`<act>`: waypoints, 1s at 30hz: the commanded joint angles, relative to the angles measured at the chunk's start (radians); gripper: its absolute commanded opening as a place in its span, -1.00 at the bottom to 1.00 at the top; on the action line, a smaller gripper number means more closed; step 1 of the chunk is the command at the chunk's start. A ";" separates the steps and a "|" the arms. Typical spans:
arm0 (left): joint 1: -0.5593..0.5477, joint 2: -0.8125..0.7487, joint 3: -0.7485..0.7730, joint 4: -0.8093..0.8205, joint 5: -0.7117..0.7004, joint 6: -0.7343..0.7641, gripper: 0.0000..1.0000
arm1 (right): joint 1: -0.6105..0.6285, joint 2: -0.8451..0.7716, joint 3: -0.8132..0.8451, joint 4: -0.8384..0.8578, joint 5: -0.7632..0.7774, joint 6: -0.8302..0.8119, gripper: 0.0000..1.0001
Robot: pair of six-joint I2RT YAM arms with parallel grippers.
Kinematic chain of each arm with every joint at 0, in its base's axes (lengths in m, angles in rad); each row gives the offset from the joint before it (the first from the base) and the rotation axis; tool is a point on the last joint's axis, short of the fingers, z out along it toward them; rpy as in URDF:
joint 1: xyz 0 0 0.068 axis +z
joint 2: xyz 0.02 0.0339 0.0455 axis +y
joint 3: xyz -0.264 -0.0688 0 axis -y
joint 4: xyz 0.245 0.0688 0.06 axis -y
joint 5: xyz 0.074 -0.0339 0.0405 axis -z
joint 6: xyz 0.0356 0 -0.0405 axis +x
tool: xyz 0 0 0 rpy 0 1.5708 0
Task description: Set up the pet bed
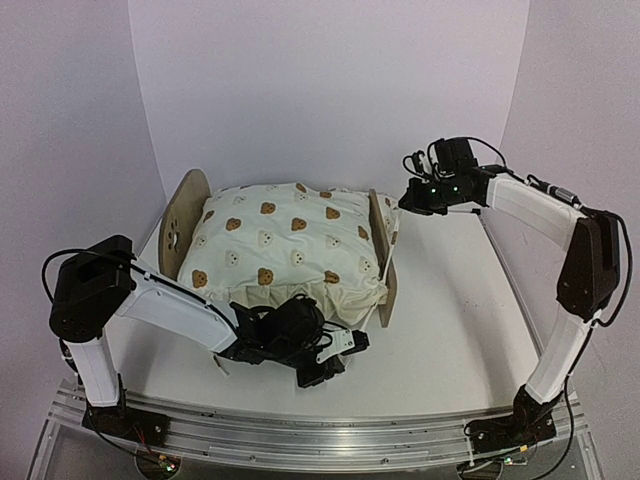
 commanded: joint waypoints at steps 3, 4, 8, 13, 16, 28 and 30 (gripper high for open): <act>-0.018 -0.019 -0.048 -0.098 0.095 0.036 -1.00 | -0.059 0.048 0.151 0.168 0.070 -0.006 -1.00; -0.018 -0.020 -0.050 -0.086 0.094 0.039 -1.00 | -0.059 0.049 0.161 0.166 0.044 0.008 -1.00; -0.018 -0.018 -0.033 -0.028 0.079 0.070 -1.00 | -0.037 -0.048 0.044 0.163 -0.135 0.084 -1.00; -0.013 0.012 0.010 0.033 0.069 0.119 -1.00 | 0.078 -0.334 -0.281 0.147 -0.295 0.195 -1.00; -0.008 0.034 0.038 0.040 0.076 0.123 -1.00 | 0.151 -0.504 -0.524 0.142 -0.352 0.348 -1.00; -0.006 0.165 0.181 0.028 0.112 0.115 -1.00 | 0.226 -0.842 -1.195 0.109 -0.259 0.794 -1.00; -0.007 0.185 0.204 0.025 0.116 0.118 -1.00 | 0.226 -0.812 -1.216 0.111 -0.229 0.787 -1.00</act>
